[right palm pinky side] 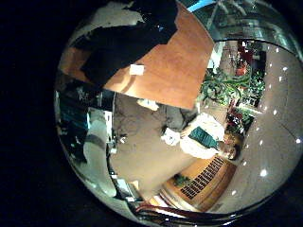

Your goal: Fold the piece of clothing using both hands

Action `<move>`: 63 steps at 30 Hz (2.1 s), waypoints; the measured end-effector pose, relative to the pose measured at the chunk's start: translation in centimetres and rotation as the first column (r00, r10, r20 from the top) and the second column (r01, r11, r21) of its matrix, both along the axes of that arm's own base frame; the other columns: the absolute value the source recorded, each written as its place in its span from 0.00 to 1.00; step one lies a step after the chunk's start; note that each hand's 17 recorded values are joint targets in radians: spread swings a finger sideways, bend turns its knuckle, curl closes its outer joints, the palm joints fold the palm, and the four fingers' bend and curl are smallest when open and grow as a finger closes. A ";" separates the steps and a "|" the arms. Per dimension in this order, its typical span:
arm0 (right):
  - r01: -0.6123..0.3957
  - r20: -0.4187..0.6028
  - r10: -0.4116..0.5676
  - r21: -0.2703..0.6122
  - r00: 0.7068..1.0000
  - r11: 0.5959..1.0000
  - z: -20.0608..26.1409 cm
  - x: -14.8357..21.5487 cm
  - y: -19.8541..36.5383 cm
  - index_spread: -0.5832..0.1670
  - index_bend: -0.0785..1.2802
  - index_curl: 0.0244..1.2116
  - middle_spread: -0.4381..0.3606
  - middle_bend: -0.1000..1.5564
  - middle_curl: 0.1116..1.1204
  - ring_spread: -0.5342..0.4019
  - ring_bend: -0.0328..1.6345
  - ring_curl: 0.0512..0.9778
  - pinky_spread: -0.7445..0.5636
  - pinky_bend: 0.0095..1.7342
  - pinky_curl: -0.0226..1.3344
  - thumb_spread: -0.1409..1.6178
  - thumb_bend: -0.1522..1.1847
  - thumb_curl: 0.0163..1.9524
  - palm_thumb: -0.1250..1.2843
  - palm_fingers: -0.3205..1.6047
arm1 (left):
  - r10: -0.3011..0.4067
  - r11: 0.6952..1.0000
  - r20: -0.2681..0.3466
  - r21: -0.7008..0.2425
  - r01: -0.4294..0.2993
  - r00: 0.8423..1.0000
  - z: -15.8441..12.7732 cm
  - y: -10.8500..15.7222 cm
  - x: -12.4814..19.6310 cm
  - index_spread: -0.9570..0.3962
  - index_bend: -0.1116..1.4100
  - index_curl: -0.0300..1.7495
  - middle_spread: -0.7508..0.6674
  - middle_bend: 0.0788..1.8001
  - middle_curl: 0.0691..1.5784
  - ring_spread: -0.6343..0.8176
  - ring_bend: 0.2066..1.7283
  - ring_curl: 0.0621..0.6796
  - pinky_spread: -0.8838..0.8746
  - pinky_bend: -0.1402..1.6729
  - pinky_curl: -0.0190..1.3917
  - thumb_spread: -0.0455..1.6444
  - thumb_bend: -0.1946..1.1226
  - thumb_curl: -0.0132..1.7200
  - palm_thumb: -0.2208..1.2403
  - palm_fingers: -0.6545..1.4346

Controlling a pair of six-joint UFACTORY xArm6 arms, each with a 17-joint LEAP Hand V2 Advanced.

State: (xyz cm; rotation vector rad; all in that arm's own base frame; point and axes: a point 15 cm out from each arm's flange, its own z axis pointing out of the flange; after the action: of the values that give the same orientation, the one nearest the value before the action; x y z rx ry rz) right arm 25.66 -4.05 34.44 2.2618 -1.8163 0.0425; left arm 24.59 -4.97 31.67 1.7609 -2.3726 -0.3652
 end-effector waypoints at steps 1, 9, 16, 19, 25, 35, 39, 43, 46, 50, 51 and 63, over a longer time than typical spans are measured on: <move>-0.004 -0.002 0.004 0.000 1.000 1.000 0.0 0.1 0.0 0.25 0.18 0.24 0.45 0.25 0.26 0.52 0.45 0.14 0.73 0.45 0.04 0.79 0.10 0.10 0.30 0.30 | 0.011 1.000 -0.001 -0.005 -0.011 1.000 0.0 0.1 0.0 0.67 0.19 0.22 0.68 0.06 0.18 0.62 0.35 0.22 0.69 0.32 0.26 0.69 0.13 0.17 0.33 0.39; 0.021 0.004 -0.021 0.005 1.000 1.000 -0.4 1.5 -1.6 0.24 0.18 0.24 0.45 0.25 0.26 0.51 0.46 0.15 0.73 0.44 0.05 0.79 0.10 0.10 0.29 0.31 | 0.040 0.998 -0.013 -0.043 -0.041 0.999 -0.1 0.0 -0.3 0.68 0.19 0.22 0.68 0.06 0.18 0.62 0.35 0.21 0.69 0.32 0.26 0.69 0.13 0.18 0.34 0.40; 0.030 -0.022 -0.030 0.008 0.999 1.000 -1.3 1.4 -1.8 0.25 0.18 0.24 0.42 0.25 0.25 0.51 0.43 0.14 0.73 0.44 0.05 0.79 0.10 0.10 0.28 0.30 | -0.015 0.999 -0.019 -0.037 0.014 1.000 -1.2 -1.3 -0.5 0.68 0.20 0.22 0.67 0.06 0.18 0.62 0.34 0.21 0.69 0.31 0.25 0.70 0.13 0.18 0.35 0.40; 0.037 -0.042 -0.036 0.011 0.998 0.999 -1.9 1.7 -1.7 0.25 0.18 0.24 0.41 0.25 0.25 0.51 0.43 0.14 0.73 0.43 0.06 0.79 0.10 0.10 0.27 0.31 | -0.055 0.998 -0.016 -0.024 0.055 0.998 -2.2 -2.2 0.2 0.68 0.20 0.22 0.67 0.06 0.17 0.62 0.34 0.20 0.69 0.31 0.25 0.70 0.14 0.18 0.37 0.40; 0.054 -0.072 -0.053 0.016 0.996 0.998 -2.9 2.4 -1.5 0.25 0.17 0.24 0.41 0.24 0.25 0.48 0.45 0.15 0.73 0.43 0.06 0.78 0.10 0.10 0.27 0.32 | -0.126 0.991 -0.012 0.035 0.126 0.992 -5.6 -2.7 2.4 0.69 0.19 0.23 0.68 0.06 0.17 0.63 0.34 0.21 0.70 0.31 0.25 0.70 0.14 0.18 0.39 0.39; 0.094 -0.104 -0.093 0.004 0.990 0.996 -3.4 1.6 -1.5 0.25 0.18 0.24 0.40 0.24 0.25 0.50 0.43 0.15 0.73 0.43 0.06 0.78 0.10 0.11 0.26 0.31 | -0.215 0.974 0.125 0.101 0.203 0.969 -12.7 -4.3 8.4 0.70 0.18 0.22 0.72 0.06 0.15 0.68 0.33 0.22 0.72 0.33 0.26 0.67 0.13 0.19 0.39 0.34; 0.099 -0.118 -0.099 0.000 0.988 0.995 -3.1 1.0 -1.5 0.25 0.18 0.24 0.40 0.24 0.25 0.50 0.43 0.16 0.73 0.42 0.07 0.77 0.10 0.11 0.26 0.31 | -0.209 0.974 0.106 0.111 0.197 0.972 -15.0 -4.3 9.1 0.71 0.18 0.21 0.73 0.06 0.15 0.69 0.33 0.22 0.72 0.33 0.26 0.66 0.13 0.19 0.39 0.33; 0.102 -0.118 -0.102 -0.007 0.988 0.995 -2.9 0.9 -1.6 0.24 0.18 0.24 0.40 0.24 0.26 0.51 0.43 0.16 0.73 0.42 0.07 0.77 0.10 0.11 0.26 0.31 | -0.191 0.976 0.090 0.123 0.179 0.978 -16.0 -4.5 9.9 0.71 0.19 0.21 0.72 0.06 0.16 0.69 0.33 0.22 0.72 0.33 0.25 0.65 0.13 0.19 0.40 0.35; 0.104 -0.120 -0.104 -0.007 0.987 0.995 -2.7 0.8 -1.6 0.24 0.18 0.24 0.39 0.23 0.25 0.50 0.42 0.16 0.73 0.42 0.07 0.76 0.10 0.11 0.26 0.31 | -0.182 0.976 0.078 0.134 0.170 0.980 -16.6 -4.7 10.7 0.72 0.19 0.21 0.71 0.07 0.16 0.69 0.32 0.21 0.72 0.32 0.25 0.65 0.13 0.19 0.40 0.36; 0.105 -0.119 -0.105 -0.009 0.987 0.994 -2.5 0.5 -1.7 0.24 0.18 0.24 0.40 0.24 0.26 0.50 0.43 0.16 0.73 0.41 0.07 0.76 0.10 0.11 0.26 0.32 | -0.173 0.976 0.067 0.148 0.162 0.983 -17.1 -4.8 11.4 0.72 0.20 0.22 0.66 0.10 0.18 0.66 0.31 0.20 0.70 0.29 0.24 0.64 0.13 0.19 0.43 0.40; 0.105 -0.114 -0.105 -0.009 0.988 0.994 -2.4 0.5 -1.7 0.24 0.18 0.24 0.40 0.24 0.26 0.50 0.43 0.16 0.73 0.41 0.07 0.76 0.10 0.11 0.26 0.32 | -0.171 0.976 0.064 0.151 0.160 0.983 -17.1 -4.8 11.6 0.72 0.20 0.22 0.63 0.12 0.19 0.64 0.31 0.20 0.69 0.28 0.23 0.64 0.14 0.19 0.43 0.43; 0.107 -0.110 -0.107 -0.010 0.988 0.994 -2.2 0.3 -1.8 0.22 0.18 0.24 0.38 0.24 0.26 0.48 0.42 0.16 0.74 0.40 0.07 0.75 0.10 0.11 0.26 0.32 | -0.156 0.968 0.008 0.200 0.151 0.988 -18.1 -4.3 12.2 0.60 0.20 0.27 0.38 0.29 0.30 0.25 0.45 0.31 0.41 0.32 0.25 0.64 0.14 0.21 0.56 0.69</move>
State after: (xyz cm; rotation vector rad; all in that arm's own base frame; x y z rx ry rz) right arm 26.00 -5.81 32.20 2.1156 -1.8739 -0.0958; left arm 36.83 -9.23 13.57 1.6703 -2.5773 -0.6261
